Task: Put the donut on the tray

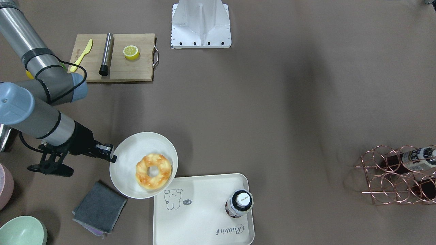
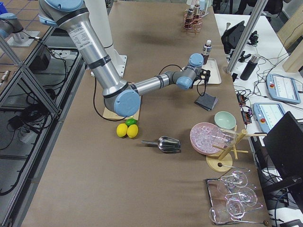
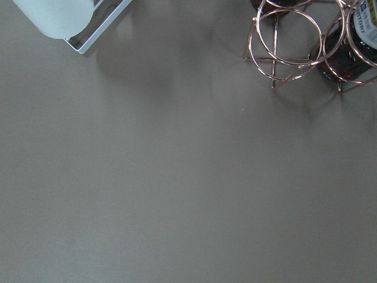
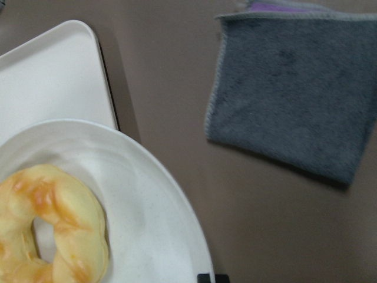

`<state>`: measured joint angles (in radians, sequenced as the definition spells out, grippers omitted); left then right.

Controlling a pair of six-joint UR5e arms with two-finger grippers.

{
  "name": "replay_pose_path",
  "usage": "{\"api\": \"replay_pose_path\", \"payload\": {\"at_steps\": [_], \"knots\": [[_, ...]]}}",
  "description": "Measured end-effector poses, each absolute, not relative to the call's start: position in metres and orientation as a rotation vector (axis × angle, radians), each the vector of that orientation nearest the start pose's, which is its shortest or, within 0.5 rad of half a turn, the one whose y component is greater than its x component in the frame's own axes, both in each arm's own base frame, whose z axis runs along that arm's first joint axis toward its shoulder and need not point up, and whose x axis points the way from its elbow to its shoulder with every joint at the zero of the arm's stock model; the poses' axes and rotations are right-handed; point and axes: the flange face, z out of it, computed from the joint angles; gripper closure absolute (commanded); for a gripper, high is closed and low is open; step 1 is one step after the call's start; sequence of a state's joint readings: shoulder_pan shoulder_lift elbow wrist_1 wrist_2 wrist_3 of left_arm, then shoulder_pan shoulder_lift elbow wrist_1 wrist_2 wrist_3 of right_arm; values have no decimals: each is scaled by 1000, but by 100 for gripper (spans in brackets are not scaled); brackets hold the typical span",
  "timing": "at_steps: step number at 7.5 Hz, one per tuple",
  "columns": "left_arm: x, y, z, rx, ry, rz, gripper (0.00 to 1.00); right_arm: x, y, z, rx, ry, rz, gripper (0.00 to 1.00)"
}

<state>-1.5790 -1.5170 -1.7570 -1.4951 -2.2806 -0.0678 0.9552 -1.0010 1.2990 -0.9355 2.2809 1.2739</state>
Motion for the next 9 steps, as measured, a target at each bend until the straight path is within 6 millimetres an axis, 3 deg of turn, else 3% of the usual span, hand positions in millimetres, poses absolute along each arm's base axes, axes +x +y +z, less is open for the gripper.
{"api": "replay_pose_path", "payload": {"at_steps": [2, 4, 6, 8, 9], "knots": [[-72, -468, 607, 30, 711, -54, 2, -414, -675, 323, 4, -1024, 312, 100], [-72, -470, 608, 29, 711, -53, 2, -453, -710, 298, -15, -971, 362, 100], [-72, -471, 607, 31, 711, -53, 2, -474, -732, 285, -23, -956, 411, 100], [-72, -472, 606, 32, 711, -53, 2, -482, -740, 285, -8, -958, 435, 100], [-72, -473, 605, 33, 712, -54, 2, -483, -740, 280, -10, -968, 453, 28]]}}
